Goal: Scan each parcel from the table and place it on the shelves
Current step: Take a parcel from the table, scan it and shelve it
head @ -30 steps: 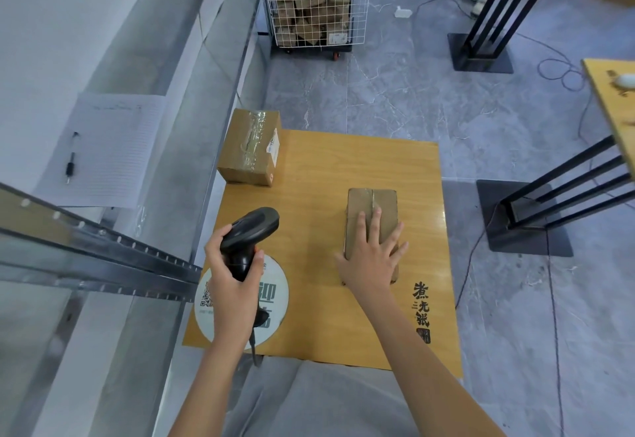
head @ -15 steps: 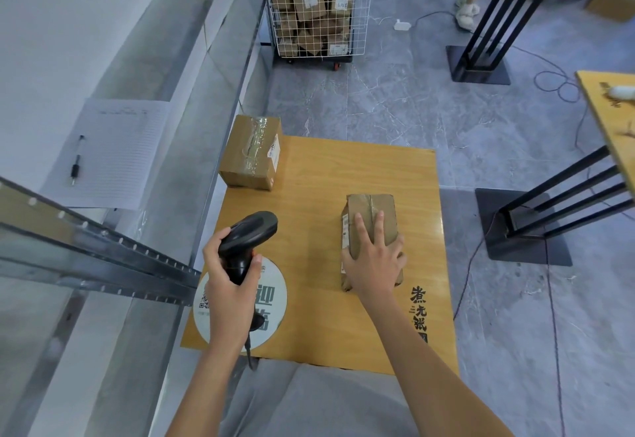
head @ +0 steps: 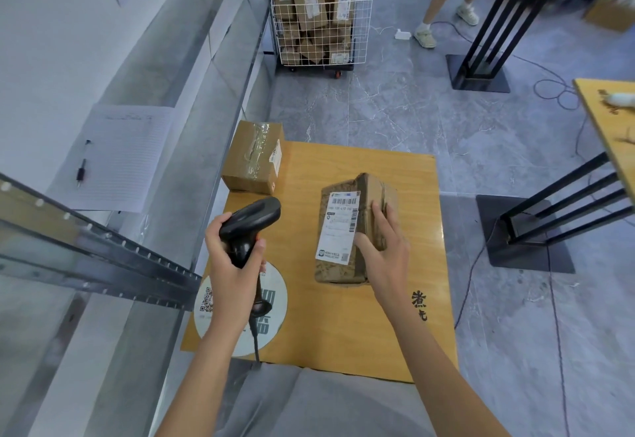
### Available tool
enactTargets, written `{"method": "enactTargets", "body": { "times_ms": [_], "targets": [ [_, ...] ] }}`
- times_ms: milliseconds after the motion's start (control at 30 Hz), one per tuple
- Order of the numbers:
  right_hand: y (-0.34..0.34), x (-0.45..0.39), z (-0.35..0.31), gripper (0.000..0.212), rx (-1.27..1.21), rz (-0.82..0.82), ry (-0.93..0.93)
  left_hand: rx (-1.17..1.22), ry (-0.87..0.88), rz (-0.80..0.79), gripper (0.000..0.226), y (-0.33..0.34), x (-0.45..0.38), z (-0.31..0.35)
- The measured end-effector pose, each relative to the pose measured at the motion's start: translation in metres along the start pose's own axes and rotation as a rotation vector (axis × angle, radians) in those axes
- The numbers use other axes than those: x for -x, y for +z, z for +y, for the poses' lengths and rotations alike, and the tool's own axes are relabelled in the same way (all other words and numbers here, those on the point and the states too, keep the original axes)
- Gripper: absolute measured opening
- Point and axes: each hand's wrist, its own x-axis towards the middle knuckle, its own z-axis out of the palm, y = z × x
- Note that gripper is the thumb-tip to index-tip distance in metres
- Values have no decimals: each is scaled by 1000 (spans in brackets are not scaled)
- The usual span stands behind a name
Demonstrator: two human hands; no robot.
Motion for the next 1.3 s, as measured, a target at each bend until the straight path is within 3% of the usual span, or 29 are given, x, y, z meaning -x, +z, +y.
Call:
{"method": "enactTargets", "body": {
  "times_ms": [167, 333, 467, 867, 1300],
  "targets": [
    [4, 24, -24, 66, -376, -63, 33, 246, -346, -135, 61, 22, -22, 4],
    [6, 25, -29, 61, -373, -101, 34, 366, -490, -128, 58, 30, -31, 5],
    [7, 23, -29, 61, -245, -153, 31, 385, -468, -128, 67, 27, -32, 8],
    [-2, 13, -37, 68, -226, -292, -40, 438, -390, -95, 53, 25, -28, 17],
    [7, 26, -48, 55, -345, -150, -82, 359, -256, -122, 54, 28, -39, 29]
  ]
}}
